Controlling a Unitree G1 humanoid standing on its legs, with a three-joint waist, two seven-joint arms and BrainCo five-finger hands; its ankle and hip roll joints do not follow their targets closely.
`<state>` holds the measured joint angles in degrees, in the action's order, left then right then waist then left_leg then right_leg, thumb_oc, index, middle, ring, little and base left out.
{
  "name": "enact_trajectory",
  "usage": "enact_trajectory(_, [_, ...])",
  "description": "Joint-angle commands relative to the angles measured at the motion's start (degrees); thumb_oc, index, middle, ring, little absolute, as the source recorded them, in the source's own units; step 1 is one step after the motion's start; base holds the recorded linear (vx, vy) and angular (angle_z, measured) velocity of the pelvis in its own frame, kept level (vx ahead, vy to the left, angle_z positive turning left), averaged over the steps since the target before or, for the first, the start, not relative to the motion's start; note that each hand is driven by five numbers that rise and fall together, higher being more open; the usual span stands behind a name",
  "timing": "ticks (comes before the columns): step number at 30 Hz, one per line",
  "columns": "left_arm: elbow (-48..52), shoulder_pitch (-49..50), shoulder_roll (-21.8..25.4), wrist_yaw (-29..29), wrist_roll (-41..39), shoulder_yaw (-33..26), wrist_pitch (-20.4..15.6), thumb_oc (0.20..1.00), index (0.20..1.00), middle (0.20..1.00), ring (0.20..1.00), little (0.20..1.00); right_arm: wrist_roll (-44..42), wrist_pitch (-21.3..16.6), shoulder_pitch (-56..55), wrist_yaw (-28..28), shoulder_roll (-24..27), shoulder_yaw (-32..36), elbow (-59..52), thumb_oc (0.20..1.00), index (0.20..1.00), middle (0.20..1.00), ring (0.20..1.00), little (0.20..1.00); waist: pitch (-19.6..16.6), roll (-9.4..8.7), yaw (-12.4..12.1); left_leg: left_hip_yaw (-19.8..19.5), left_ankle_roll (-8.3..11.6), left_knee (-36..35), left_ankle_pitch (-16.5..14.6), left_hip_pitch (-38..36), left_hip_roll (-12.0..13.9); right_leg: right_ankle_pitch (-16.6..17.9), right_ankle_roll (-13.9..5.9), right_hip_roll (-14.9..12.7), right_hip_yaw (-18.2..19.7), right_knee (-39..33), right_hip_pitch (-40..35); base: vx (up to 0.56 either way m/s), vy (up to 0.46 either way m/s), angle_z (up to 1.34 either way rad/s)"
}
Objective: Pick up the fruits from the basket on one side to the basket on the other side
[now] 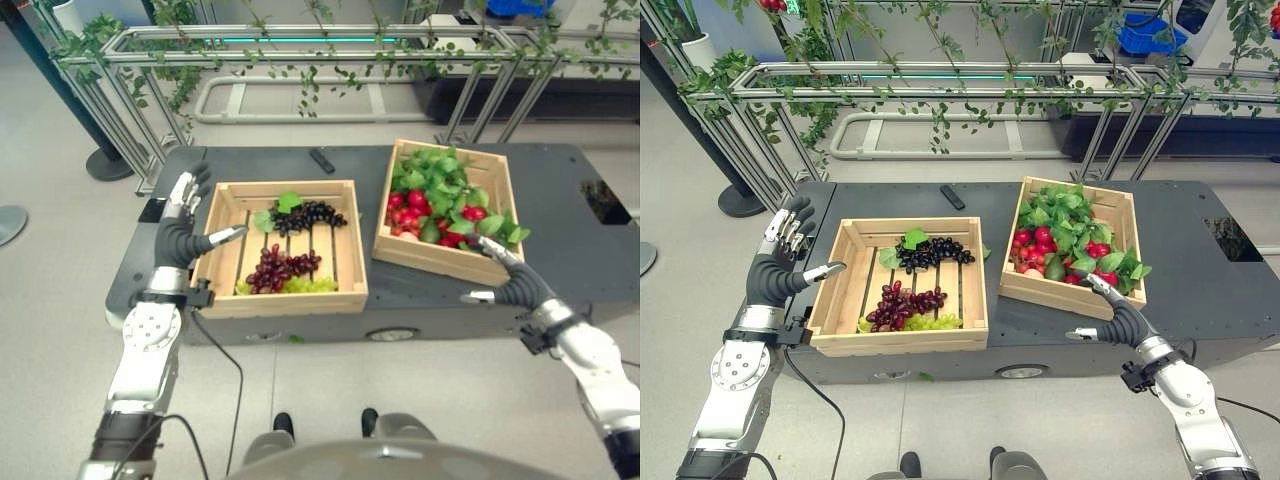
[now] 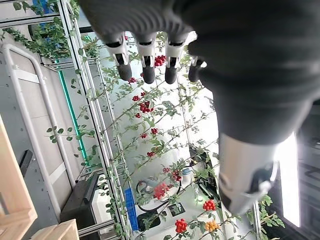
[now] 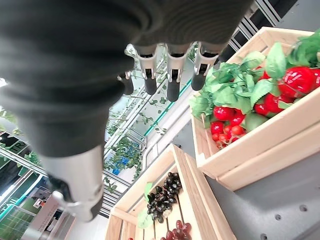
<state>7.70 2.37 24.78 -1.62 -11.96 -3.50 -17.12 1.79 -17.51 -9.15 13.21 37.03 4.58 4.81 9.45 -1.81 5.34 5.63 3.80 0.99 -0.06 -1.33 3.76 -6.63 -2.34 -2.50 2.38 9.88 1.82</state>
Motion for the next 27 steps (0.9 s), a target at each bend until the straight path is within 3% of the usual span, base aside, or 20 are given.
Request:
enact_trajectory(1, [0.93, -0.07, 1.57, 0.48, 0.5, -1.27, -2.61, 1.0, 1.0, 1.0, 1.0, 1.0, 0.03, -2.58, 3.01, -1.53, 0.13, 0.93, -1.04, 1.0, 1.0, 1.0, 1.0, 1.0, -0.71, -1.68, -0.43, 0.54, -1.86, 7.69, -4.77, 4.24, -0.01, 3.13, -5.13, -2.87, 0.34, -0.25, 1.37, 0.03, 0.067, -0.1])
enact_trajectory(6, [-0.27, 1.13, 2.35, 0.47, 1.04, -1.64, -2.36, 1.0, 1.0, 1.0, 1.0, 1.0, -0.49, -2.58, 2.22, -1.83, -0.9, 1.26, 0.11, 1.0, 1.0, 1.0, 1.0, 1.0, -0.37, -1.83, -0.97, 0.74, -3.32, 9.52, -6.82, 4.07, -0.91, 2.41, -6.53, -4.07, 0.71, 5.59, 1.99, 0.05, 0.14, -0.05])
enact_trajectory(7, [-1.11, 0.97, 2.66, 0.35, 2.4, -1.42, -1.97, 1.0, 1.0, 1.0, 1.0, 1.0, -0.42, -2.68, 1.42, -1.94, -1.39, 1.47, 0.35, 1.0, 1.0, 1.0, 1.0, 1.0, -0.08, -1.96, -0.64, 0.41, -4.27, 9.63, -7.52, 3.22, -2.22, 6.38, -8.15, -5.04, 1.84, 11.84, 3.83, 0.06, 0.18, -0.01])
enact_trajectory(8, [-1.14, 0.93, 2.66, 0.31, 2.45, -1.38, -1.98, 1.0, 1.0, 1.0, 1.0, 1.0, -0.41, -2.69, 1.4, -1.94, -1.41, 1.5, 0.35, 1.0, 1.0, 1.0, 1.0, 1.0, -0.09, -2.04, -0.7, 0.47, -4.35, 9.69, -7.51, 3.32, -2.33, 6.3, -8.23, -5.12, 1.97, 12.25, 4.13, 0.05, 0.175, 0.02])
enact_trajectory(10, [-1.66, 0.51, 3.04, 0.39, 2.82, -0.83, -1.74, 1.0, 1.0, 1.0, 1.0, 1.0, 0.03, -2.67, 0.94, -1.67, -1.18, 1.31, 0.36, 1.0, 1.0, 1.0, 1.0, 1.0, 0.89, -2.17, 0.15, -0.26, -5.09, 10.04, -8.01, 2.52, -3.59, 12.92, -8.68, -5.17, 3.97, 18.56, 6.76, 0.02, 0.123, 0.04])
enact_trajectory(12, [-2.06, 0.04, 3.41, 0.33, 3.12, -0.38, -1.84, 1.0, 1.0, 1.0, 1.0, 1.0, 0.0, -2.68, 1.37, -1.76, -1.08, 1.05, 0.66, 1.0, 1.0, 1.0, 1.0, 1.0, 1.98, -1.92, 0.63, -0.48, -5.57, 10.08, -8.02, 2.01, -3.68, 14.14, -8.13, -4.07, 4.5, 21.83, 8.81, 0.0, 0.175, 0.06])
enact_trajectory(13, [-2.5, -0.31, 4.09, -0.06, 3.91, 0.09, -1.7, 1.0, 1.0, 1.0, 1.0, 1.0, -0.53, -2.7, 2.16, -2.15, -1.44, 0.53, 1.37, 1.0, 1.0, 1.0, 1.0, 1.0, 3.32, -0.89, 0.93, -0.19, -6.11, 9.25, -8.18, 0.65, -3.32, 11.43, -7.14, -2.9, 1.61, 24.47, 13.22, 0.07, 0.249, 0.19])
enact_trajectory(15, [-2.27, -0.05, 4.03, -0.16, 4.09, -0.4, -1.99, 1.0, 1.0, 1.0, 1.0, 1.0, -0.45, -2.61, 2.6, -2.33, -1.59, 0.41, 1.84, 1.0, 1.0, 1.0, 1.0, 1.0, 2.64, -1.01, 1.72, 0.17, -5.95, 7.58, -8.89, -1.19, -4.23, 8.98, -6.56, -3.57, -0.91, 18.49, 15.49, 0.16, 0.134, 0.08])
enact_trajectory(17, [-2.26, 0.02, 4.03, -0.15, 4.08, -0.45, -2.01, 1.0, 1.0, 1.0, 1.0, 1.0, -0.45, -2.62, 2.64, -2.34, -1.58, 0.32, 1.89, 1.0, 1.0, 1.0, 1.0, 1.0, 2.58, -0.88, 1.88, 0.03, -5.94, 7.27, -8.87, -1.4, -4.12, 8.92, -6.55, -3.5, -1.11, 18.19, 15.22, 0.13, 0.009, -0.03])
enact_trajectory(18, [-2.26, 0.04, 3.68, -0.55, 3.53, -0.86, -2.2, 1.0, 1.0, 1.0, 1.0, 1.0, -0.76, -2.46, 2.98, -2.3, -1.47, 0.09, 2.48, 1.0, 1.0, 1.0, 1.0, 1.0, 2.41, -1.69, 2.47, -0.21, -5.43, 5.96, -9.17, -2.64, -5.29, 9.01, -6.58, -2.9, -2.19, 7.68, 16.51, 0.27, -0.029, -0.12])
enact_trajectory(19, [-2.43, -0.77, 3.41, -0.71, 2.93, -0.71, -2.31, 1.0, 1.0, 1.0, 1.0, 1.0, 0.12, -2.11, 3.52, -2.87, -1.05, -0.08, 2.19, 1.0, 1.0, 1.0, 1.0, 1.0, 2.36, -1.7, 2.39, -0.32, -4.94, 5.37, -9.33, -3.22, -5.12, 10.59, -6.99, -3.41, -5.0, 2.75, 15.15, 0.29, -0.061, -0.2])
enact_trajectory(21, [-2.86, -1.59, 3.22, -1.06, 2.95, -0.24, -2.2, 1.0, 1.0, 1.0, 1.0, 1.0, 0.04, -2.16, 3.27, -3.52, -1.23, 0.26, 2.09, 1.0, 1.0, 1.0, 1.0, 1.0, 1.99, -1.95, 2.29, -0.77, -4.53, 5.79, -9.58, -2.84, -5.19, 9.93, -6.7, -3.54, -4.49, 1.31, 13.52, 0.18, -0.125, 0.02])
enact_trajectory(22, [-4.23, -3.49, 2.37, -1.28, 2.32, 1.24, -2.29, 1.0, 1.0, 1.0, 1.0, 1.0, 0.65, -2.17, 3.31, -3.62, -0.72, -0.13, 2.8, 1.0, 1.0, 1.0, 1.0, 1.0, 0.2, -2.44, 2.05, -1.42, -3.21, 7.43, -11.03, -3.03, -4.51, 8.9, -5.84, -1.88, -2.07, 1.58, 10.22, 0.21, -0.168, 0.41])
enact_trajectory(25, [-4.74, -3.71, 1.9, -1.22, 1.07, 2.0, -2.25, 1.0, 1.0, 1.0, 1.0, 1.0, 0.11, -2.37, 3.17, -3.98, -0.6, 0.13, 2.58, 1.0, 1.0, 1.0, 1.0, 1.0, -0.35, -2.48, 1.78, -2.3, -2.12, 11.2, -12.52, -3.07, -3.12, 7.73, -4.87, -1.21, -3.31, 2.04, 8.39, 0.27, -0.232, 0.61])
enact_trajectory(27, [-4.9, -4.53, 2.19, -0.75, 1.25, 3.11, -2.18, 1.0, 1.0, 1.0, 1.0, 1.0, -0.53, -2.65, 2.07, -4.56, -0.17, 0.98, 2.08, 1.0, 1.0, 1.0, 1.0, 1.0, -0.59, -2.57, 1.88, -3.34, -0.67, 17.33, -11.83, -1.83, -1.43, 6.05, -3.34, 0.08, -3.95, 1.7, 6.05, 0.21, -0.225, 0.32])
